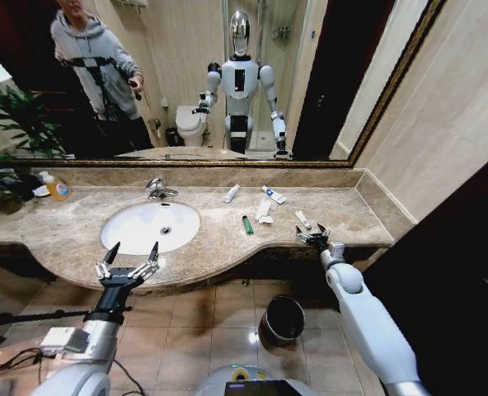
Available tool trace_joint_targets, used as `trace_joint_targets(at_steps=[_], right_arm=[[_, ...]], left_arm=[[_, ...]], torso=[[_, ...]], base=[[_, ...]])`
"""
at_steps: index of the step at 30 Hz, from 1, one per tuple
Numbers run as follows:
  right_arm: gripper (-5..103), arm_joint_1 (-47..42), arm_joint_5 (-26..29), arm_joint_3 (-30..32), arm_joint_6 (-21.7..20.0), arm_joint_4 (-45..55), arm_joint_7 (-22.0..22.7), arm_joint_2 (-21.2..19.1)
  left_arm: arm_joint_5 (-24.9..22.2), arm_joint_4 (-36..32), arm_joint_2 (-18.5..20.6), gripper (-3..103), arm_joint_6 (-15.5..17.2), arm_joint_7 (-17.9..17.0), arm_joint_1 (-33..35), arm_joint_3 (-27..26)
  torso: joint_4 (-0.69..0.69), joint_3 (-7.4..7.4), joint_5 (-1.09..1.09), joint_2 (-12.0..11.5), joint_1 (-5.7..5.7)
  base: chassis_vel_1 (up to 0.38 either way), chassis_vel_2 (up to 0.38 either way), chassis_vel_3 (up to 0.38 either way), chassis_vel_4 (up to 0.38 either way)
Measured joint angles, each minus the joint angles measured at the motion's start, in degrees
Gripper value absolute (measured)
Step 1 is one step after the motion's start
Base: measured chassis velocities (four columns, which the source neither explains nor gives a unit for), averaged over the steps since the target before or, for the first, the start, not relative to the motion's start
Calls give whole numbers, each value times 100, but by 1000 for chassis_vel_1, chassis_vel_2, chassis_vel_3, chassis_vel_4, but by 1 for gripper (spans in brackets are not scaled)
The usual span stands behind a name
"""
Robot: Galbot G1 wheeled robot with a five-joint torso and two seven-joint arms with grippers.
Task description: Pick up the trash from the sink and place it in the trash bin.
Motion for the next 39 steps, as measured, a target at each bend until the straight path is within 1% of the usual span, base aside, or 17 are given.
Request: trace_joint_targets(at_steps=[1, 4, 6, 7, 10, 13, 14, 16, 18, 20, 21, 22, 26, 27, 33, 37, 39], right_arm=[[89, 0, 0, 0, 0, 0, 0, 0], [77, 0, 16, -2, 5, -6, -30, 1], [77, 5, 17, -6, 7, -7, -30, 6], [68, 10, 17, -13, 7, -7, -28, 17], [65, 10, 15, -24, 8, -5, -26, 31], [53, 8, 8, -26, 10, -2, -21, 47], [53, 8, 8, -26, 10, -2, -21, 47], [45, 3, 8, -25, 13, 6, -15, 54], [41, 0, 8, -23, 18, 9, -10, 61], [41, -7, 9, -15, 25, 15, -2, 67], [33, -9, 10, -8, 26, 19, 3, 69], [29, -12, 11, -2, 26, 26, 8, 70], [25, -31, 21, 27, 26, 82, 15, 67], [19, -46, 43, 42, 33, 112, 16, 66], [18, -279, 275, 142, 78, 496, 55, 44], [18, -657, 403, 283, 80, 1016, 89, 39], [18, -1128, 490, 436, 239, 1447, 101, 121]], left_arm=[[0, 0, 0, 100, 0, 0, 0, 0], [0, 0, 0, 100, 0, 0, 0, 0], [0, 0, 0, 100, 0, 0, 0, 0], [0, 0, 0, 100, 0, 0, 0, 0], [0, 0, 0, 100, 0, 0, 0, 0], [0, 0, 0, 100, 0, 0, 0, 0], [0, 0, 0, 100, 0, 0, 0, 0], [0, 0, 0, 100, 0, 0, 0, 0], [0, 0, 0, 100, 0, 0, 0, 0], [0, 0, 0, 100, 0, 0, 0, 0], [0, 0, 0, 100, 0, 0, 0, 0], [0, 0, 0, 100, 0, 0, 0, 0], [0, 0, 0, 100, 0, 0, 0, 0], [0, 0, 0, 100, 0, 0, 0, 0], [0, 0, 0, 100, 0, 0, 0, 0], [0, 0, 0, 100, 0, 0, 0, 0], [0, 0, 0, 100, 0, 0, 0, 0]], torso=[[0, 0, 0, 0, 0], [0, 0, 0, 1, -1], [0, 0, 0, 1, 0], [0, 0, 0, 1, 0], [0, 0, 0, 1, 0], [0, 0, 0, 1, -1], [0, 0, 0, 1, -1], [0, 0, 0, 1, 0], [0, 0, 0, 1, 0], [0, 0, 0, 1, 0], [0, 0, 0, 1, 0], [0, 0, 0, 1, 0], [0, 0, 0, 1, 0], [0, 0, 0, 1, 0], [0, 0, 0, 1, 0], [0, 0, -1, 1, 0], [1, 0, 1, 0, 0]], base=[[0, 0, 0, 0], [0, 0, 0, 0], [0, 0, 0, 0], [0, 0, 0, 0], [0, 0, 0, 0], [0, 0, 0, 0], [0, 0, 0, 0], [0, 0, 0, 0], [0, 0, 0, 0], [0, 0, 0, 0], [0, 0, 0, 0], [0, 0, 0, 0], [0, 0, 0, 0], [0, 0, 0, 0], [0, 0, 0, 0], [0, 0, 0, 0], [0, 0, 0, 0]])
